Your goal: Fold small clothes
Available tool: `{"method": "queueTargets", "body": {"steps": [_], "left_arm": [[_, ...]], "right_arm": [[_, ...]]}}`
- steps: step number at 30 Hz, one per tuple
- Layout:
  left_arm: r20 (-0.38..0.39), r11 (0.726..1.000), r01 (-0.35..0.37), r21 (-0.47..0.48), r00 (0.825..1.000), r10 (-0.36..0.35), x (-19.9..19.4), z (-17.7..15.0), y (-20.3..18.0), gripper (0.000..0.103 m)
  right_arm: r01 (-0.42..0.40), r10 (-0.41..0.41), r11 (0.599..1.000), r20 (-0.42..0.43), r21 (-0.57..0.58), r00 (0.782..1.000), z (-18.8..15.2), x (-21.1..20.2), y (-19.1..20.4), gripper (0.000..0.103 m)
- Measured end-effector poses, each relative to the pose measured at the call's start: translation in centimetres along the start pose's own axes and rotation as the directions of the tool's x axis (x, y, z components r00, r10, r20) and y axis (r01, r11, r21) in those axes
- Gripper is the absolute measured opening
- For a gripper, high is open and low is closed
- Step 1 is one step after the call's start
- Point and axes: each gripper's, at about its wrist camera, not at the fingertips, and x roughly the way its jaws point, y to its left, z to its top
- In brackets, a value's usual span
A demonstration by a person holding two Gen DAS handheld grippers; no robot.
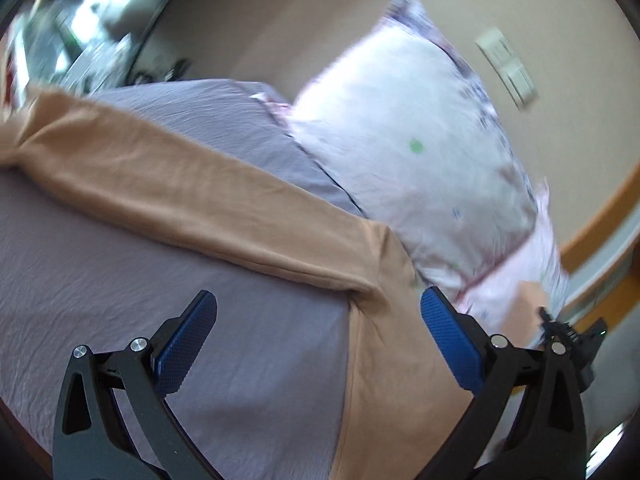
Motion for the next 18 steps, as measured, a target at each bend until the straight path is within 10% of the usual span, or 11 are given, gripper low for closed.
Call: {"method": "queueTargets", "body": {"steps": [4, 7, 10, 18], "left_arm": [[0.028, 0.995, -0.056, -0.087, 0.998, 0.059, -0.7, 1.7, 2.2, 0.102], [0.044, 0.984, -0.079, -0.161, 0.995, 0.087, -1.4, 3.1, 4.4, 0.102], [0.049, 0.964, -0.118, -0.239, 0.990, 0.133, -1.9, 4.2, 6.8, 0.097], [0.055, 0.903, -0.144, -0.404, 0.982, 0.181, -2.7, 6.3, 10.8, 0.072]], "right_arm": [[-0.155, 0.124, 0.986, -0.326, -0.069, 0.937, -4.6, 11.2, 7.4, 0.012], [-0.206, 0.181, 0.978, -0.428, -0.013, 0.885, -6.7, 13.8, 8.6, 0.044], [-0.188, 0.171, 0.982, -0.325, -0.021, 0.930, -6.1, 11.2, 7.1, 0.070], [-0.120, 0.117, 0.993, -0.241, 0.001, 0.963, -7.0, 3.5, 3.3, 0.080]]}}
